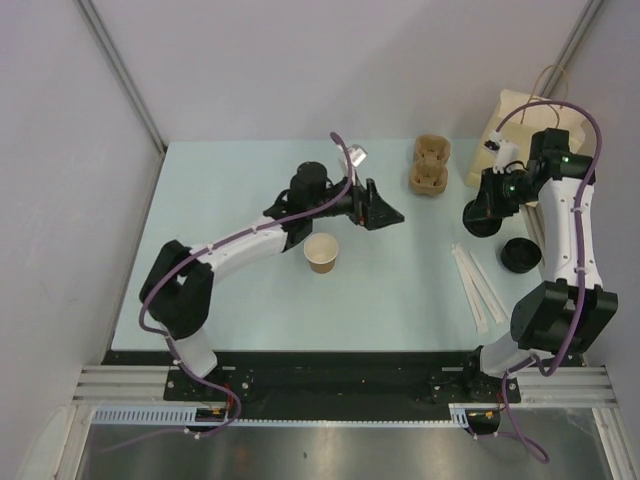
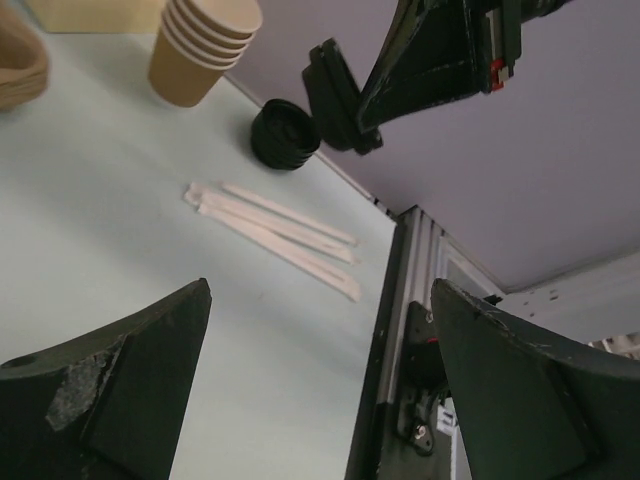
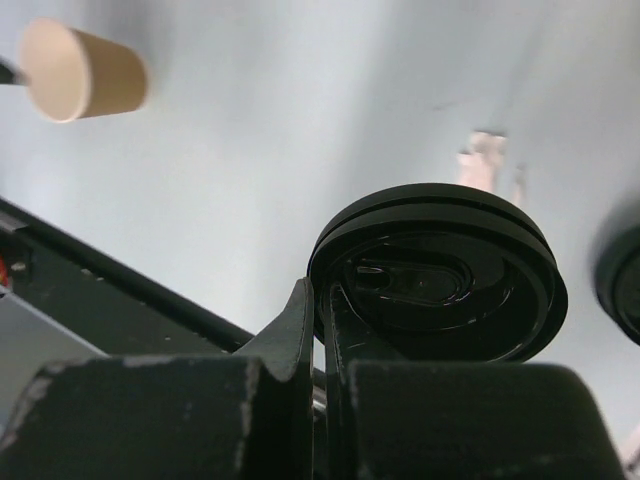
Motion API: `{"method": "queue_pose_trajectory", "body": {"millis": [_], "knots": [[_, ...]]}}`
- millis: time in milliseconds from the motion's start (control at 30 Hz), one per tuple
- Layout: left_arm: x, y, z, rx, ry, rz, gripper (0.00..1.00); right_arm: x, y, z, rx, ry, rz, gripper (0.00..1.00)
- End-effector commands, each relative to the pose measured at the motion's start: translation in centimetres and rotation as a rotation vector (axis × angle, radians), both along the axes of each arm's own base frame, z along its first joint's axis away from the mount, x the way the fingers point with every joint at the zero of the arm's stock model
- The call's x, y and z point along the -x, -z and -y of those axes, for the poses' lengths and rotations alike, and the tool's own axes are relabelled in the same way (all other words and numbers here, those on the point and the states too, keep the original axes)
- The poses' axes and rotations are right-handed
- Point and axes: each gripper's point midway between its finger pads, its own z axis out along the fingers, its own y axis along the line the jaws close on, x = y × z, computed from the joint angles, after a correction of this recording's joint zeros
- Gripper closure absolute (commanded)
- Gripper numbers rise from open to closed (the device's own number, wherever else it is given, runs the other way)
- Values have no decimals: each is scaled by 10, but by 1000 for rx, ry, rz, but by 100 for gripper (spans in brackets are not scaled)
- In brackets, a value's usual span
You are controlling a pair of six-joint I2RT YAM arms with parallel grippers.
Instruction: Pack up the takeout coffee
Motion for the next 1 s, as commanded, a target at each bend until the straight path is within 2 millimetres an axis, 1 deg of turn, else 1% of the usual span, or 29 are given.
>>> {"method": "queue_pose_trajectory", "body": {"millis": [0, 67, 100, 167, 200, 233, 267, 300, 333, 433, 467, 667, 767, 867, 967], "knots": [[7, -25, 43, 132, 57, -39, 3, 18, -16, -33, -119, -41, 1, 100], [10, -24, 53, 149, 71, -63, 3, 21, -15, -40, -149, -48, -15, 100], [13, -13, 61, 138, 82, -82, 3, 24, -15, -44, -161, -56, -21, 100], [16, -10, 69, 145, 87, -85, 3, 28, -13, -52, -193, -64, -40, 100], [22, -9, 74, 147, 99, -90, 3, 31, -9, -56, -207, -71, -58, 100], [22, -2, 79, 143, 101, -95, 3, 33, -8, -59, -217, -74, -68, 100], [27, 2, 84, 140, 107, -102, 3, 35, -8, -62, -230, -81, -72, 100], [27, 4, 87, 142, 109, -106, 3, 37, -4, -63, -236, -81, -86, 100], [28, 10, 91, 140, 111, -113, 2, 38, -4, -65, -240, -85, -90, 100], [29, 17, 98, 143, 108, -125, 2, 41, -4, -69, -272, -94, -104, 100], [32, 24, 102, 137, 112, -140, 2, 41, -4, -70, -275, -96, -106, 100], [44, 30, 112, 147, 143, -155, 3, 49, -4, -77, -320, -107, -128, 100], [45, 32, 114, 149, 141, -164, 5, 53, -6, -79, -333, -114, -128, 100], [44, 38, 113, 144, 137, -170, 9, 56, -7, -80, -342, -120, -129, 100], [46, 39, 114, 149, 145, -177, 19, 59, -7, -81, -350, -122, -136, 100]]}}
